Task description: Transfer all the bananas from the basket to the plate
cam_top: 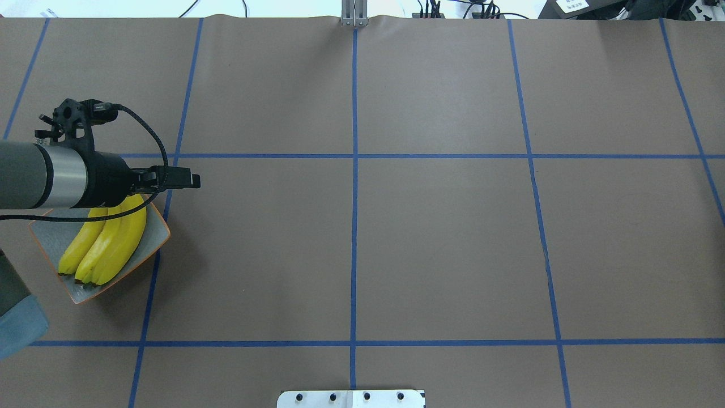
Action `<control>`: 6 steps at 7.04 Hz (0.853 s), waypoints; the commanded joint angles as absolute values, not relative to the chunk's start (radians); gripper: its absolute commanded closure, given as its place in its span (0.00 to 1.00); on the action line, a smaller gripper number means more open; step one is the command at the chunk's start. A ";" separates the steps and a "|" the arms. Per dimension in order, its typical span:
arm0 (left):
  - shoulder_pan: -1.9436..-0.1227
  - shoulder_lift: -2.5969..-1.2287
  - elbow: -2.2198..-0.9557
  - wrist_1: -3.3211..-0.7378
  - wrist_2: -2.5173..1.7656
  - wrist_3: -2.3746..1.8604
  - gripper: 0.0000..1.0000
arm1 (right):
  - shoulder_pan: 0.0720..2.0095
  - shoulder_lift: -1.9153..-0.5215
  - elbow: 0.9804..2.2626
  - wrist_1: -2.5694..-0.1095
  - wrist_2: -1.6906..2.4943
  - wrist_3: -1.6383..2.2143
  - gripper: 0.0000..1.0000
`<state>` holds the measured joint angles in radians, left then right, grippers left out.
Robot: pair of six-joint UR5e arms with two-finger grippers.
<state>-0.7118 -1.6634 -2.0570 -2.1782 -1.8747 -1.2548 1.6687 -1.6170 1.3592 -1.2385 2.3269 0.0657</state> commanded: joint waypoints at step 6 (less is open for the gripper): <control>-0.712 -1.697 -2.059 -2.178 -1.871 -1.255 0.00 | 1.658 -1.710 1.223 -0.899 2.292 0.328 0.26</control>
